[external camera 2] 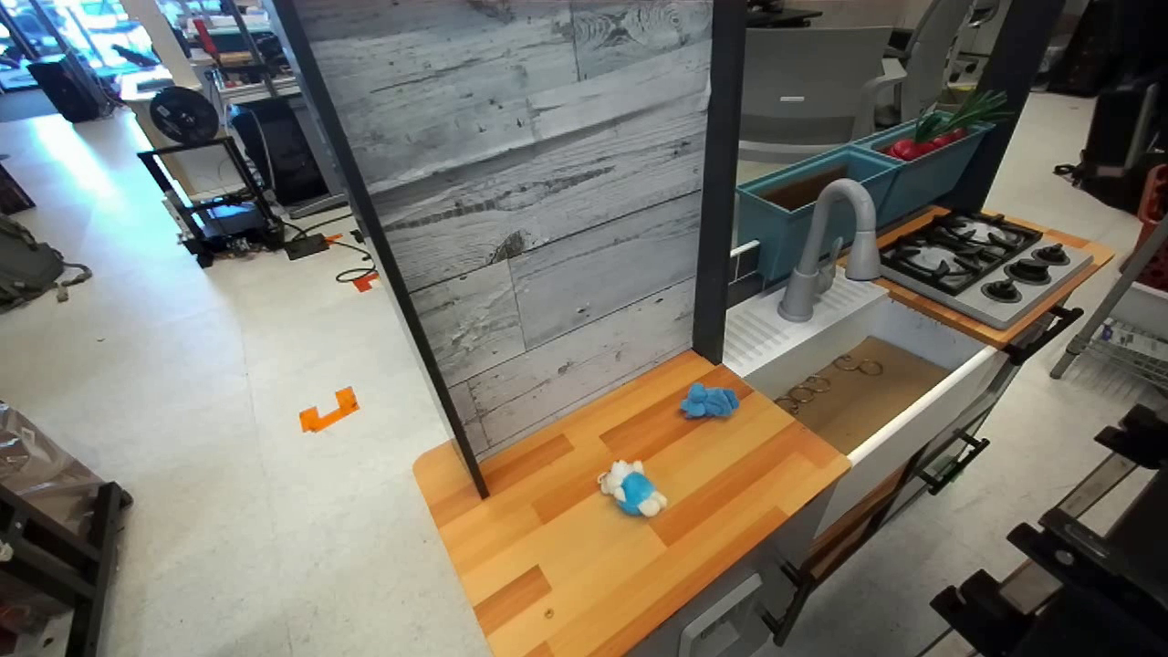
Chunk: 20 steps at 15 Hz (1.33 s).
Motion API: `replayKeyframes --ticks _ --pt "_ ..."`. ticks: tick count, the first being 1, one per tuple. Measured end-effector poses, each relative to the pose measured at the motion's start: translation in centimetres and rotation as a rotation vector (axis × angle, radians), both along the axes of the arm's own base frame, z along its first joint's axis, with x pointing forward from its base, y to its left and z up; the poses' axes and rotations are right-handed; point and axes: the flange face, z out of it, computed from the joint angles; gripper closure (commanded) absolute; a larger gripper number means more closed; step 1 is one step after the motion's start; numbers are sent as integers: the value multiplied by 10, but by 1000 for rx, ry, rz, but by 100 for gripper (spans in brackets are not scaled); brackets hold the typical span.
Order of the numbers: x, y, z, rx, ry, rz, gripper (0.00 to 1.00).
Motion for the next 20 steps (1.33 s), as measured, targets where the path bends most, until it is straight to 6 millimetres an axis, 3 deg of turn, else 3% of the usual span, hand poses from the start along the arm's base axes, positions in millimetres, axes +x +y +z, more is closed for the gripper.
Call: replayKeyframes --ticks 4,9,14,20 --pt "29 5 -40 33 -89 -19 0" --pt "52 41 -72 86 -294 61 0" --pt "55 79 -89 163 -405 117 0" --pt "54 112 -116 239 -384 152 0"
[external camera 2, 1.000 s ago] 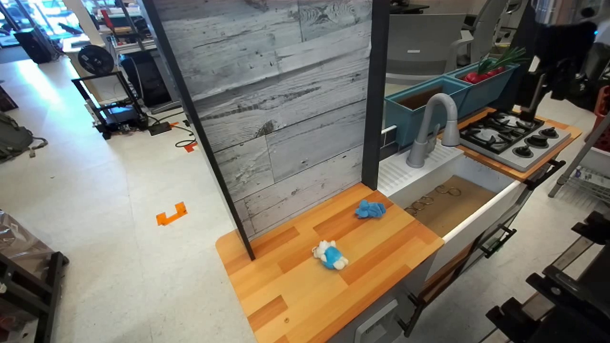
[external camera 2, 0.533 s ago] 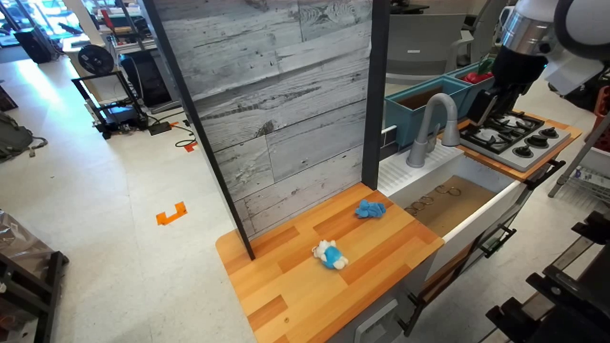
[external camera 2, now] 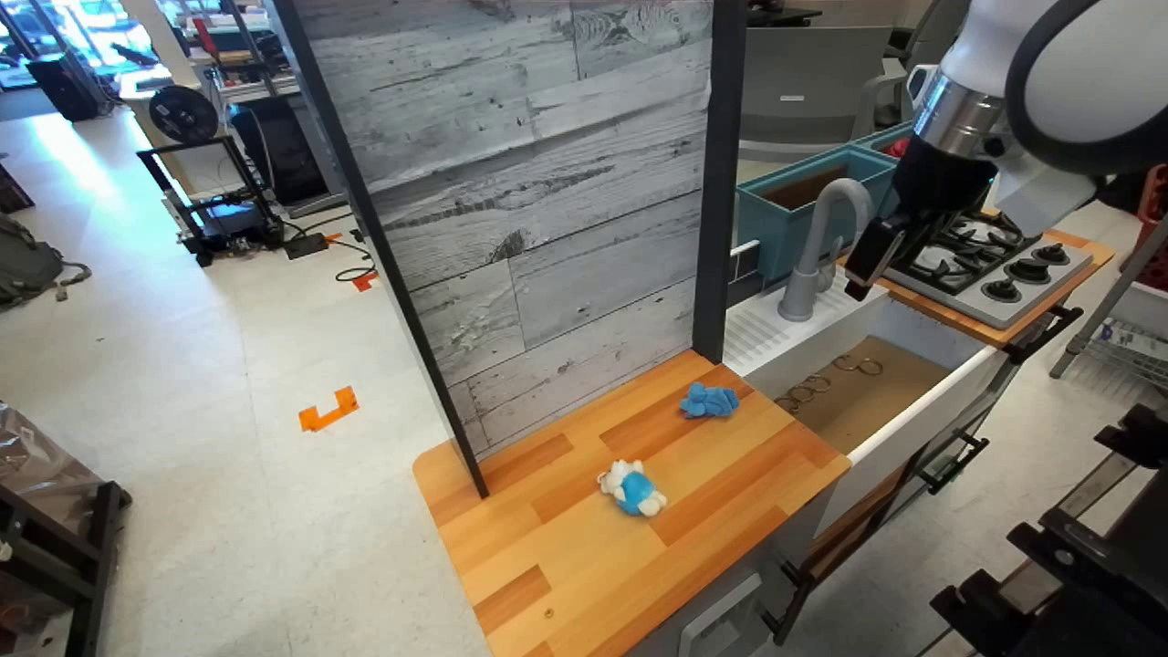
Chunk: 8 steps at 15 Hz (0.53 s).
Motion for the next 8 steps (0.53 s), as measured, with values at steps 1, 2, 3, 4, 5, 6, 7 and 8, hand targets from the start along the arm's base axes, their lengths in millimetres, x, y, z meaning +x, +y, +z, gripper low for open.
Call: replayKeyframes --ticks 1,2,3,4,5,6,7,8 --pt "1 3 -4 4 -3 8 0" --pt "2 5 -7 6 -8 14 0" --pt "5 6 -9 7 -15 19 0" --pt "7 6 -11 7 -24 22 0" --pt "10 7 -13 7 -28 25 0" --pt "12 8 -14 8 -30 29 0" --pt "15 9 -16 9 -33 34 0" --pt "16 11 -18 11 -33 39 0"
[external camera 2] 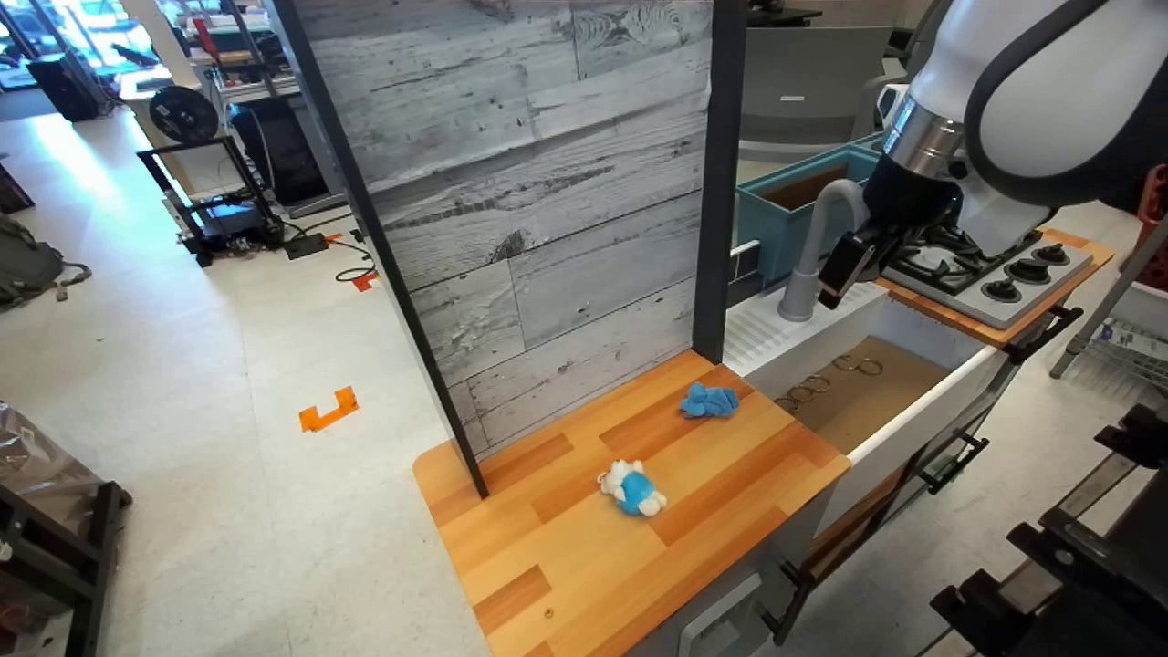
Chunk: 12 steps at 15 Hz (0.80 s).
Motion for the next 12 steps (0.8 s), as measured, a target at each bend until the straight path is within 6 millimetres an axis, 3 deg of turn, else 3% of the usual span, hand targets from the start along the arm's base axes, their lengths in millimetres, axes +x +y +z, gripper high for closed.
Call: replayKeyframes --ticks 8,12 --pt "2 1 -1 31 13 77 0" --pt "9 26 -7 35 22 132 0"
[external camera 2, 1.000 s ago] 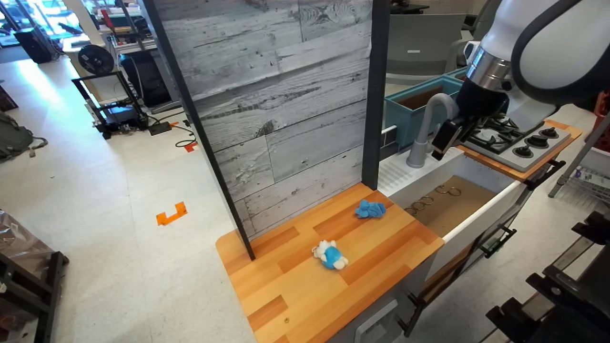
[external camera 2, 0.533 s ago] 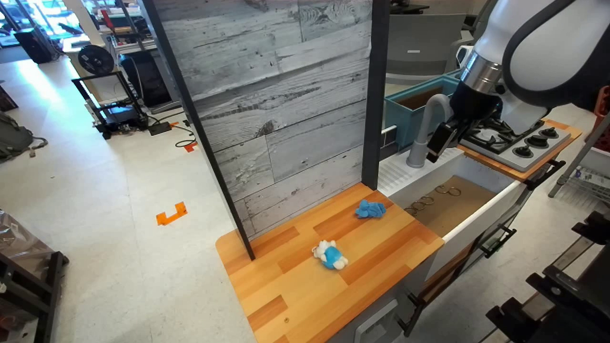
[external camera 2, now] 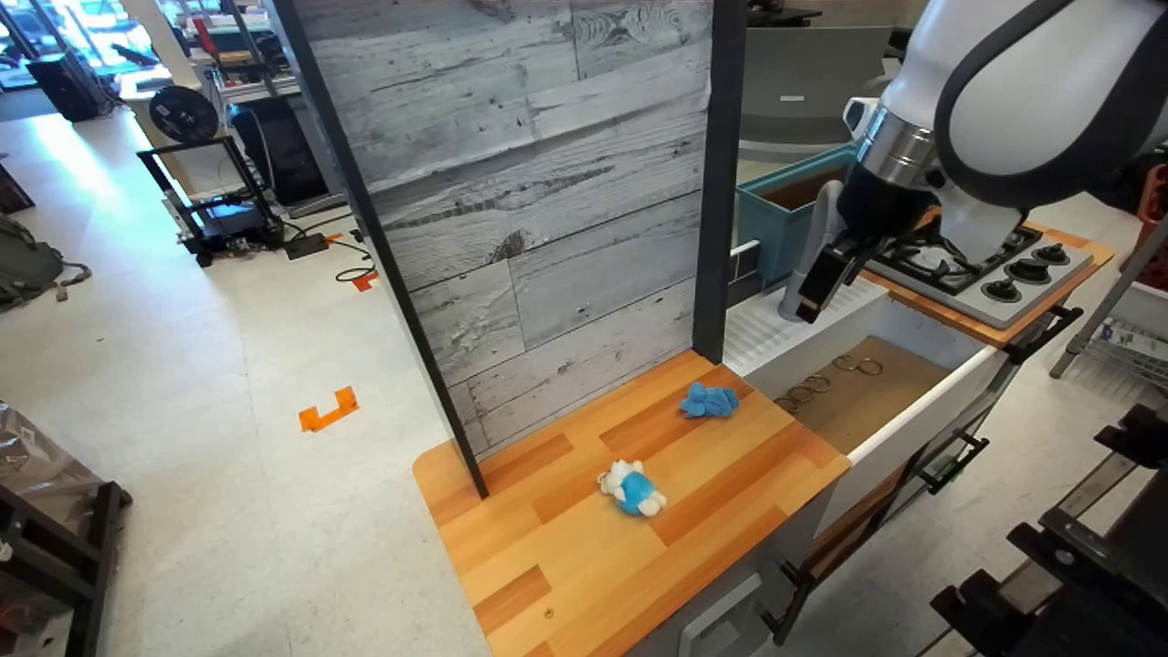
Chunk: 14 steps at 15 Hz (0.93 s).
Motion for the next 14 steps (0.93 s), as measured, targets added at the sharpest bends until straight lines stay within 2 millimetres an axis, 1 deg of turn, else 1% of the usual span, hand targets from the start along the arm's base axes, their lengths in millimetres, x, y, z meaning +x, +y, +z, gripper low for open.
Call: replayKeyframes --ticks 4,7,9,11,14 --pt "2 41 -12 11 36 90 0" --pt "3 57 -17 6 49 137 0" --pt "3 61 -18 0 53 159 0" --pt "1 60 -20 -7 74 175 0" --pt "-7 54 -24 -21 175 200 0"
